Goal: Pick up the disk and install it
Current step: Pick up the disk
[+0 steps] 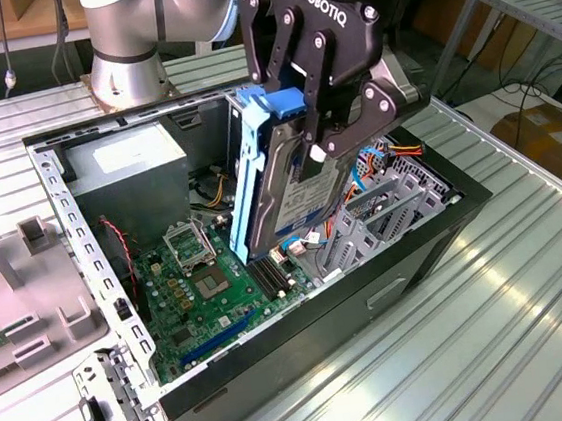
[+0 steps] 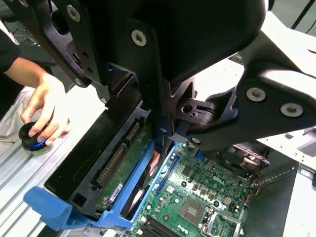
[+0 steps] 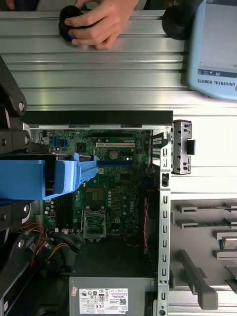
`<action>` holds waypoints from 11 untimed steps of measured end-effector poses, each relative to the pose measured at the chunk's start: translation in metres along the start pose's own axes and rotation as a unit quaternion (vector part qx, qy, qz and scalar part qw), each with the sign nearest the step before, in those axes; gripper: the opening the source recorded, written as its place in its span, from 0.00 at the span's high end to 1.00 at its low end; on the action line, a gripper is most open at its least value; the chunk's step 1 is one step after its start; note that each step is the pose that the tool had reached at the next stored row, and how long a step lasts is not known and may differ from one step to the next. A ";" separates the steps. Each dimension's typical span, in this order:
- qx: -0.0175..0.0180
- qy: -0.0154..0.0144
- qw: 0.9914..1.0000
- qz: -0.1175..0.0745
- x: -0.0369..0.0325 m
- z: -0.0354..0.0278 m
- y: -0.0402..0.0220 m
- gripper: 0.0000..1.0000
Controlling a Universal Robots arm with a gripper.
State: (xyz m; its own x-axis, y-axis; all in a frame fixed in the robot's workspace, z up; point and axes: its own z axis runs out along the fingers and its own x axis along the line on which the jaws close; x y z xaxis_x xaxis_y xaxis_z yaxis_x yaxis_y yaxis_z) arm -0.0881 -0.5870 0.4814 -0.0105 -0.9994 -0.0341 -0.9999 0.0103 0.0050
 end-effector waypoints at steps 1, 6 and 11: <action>0.000 0.000 1.000 0.002 0.0004 0.0003 0.0000 0.64; -0.001 -0.003 1.000 0.004 0.0058 0.0012 -0.0086 0.64; -0.002 -0.004 1.000 0.004 0.0121 0.0012 -0.0199 0.64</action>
State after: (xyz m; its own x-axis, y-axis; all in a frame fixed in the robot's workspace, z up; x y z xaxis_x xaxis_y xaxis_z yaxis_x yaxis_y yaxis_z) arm -0.0683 -0.5992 0.4798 -0.0188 -0.9990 -0.0415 -0.9998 0.0185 0.0095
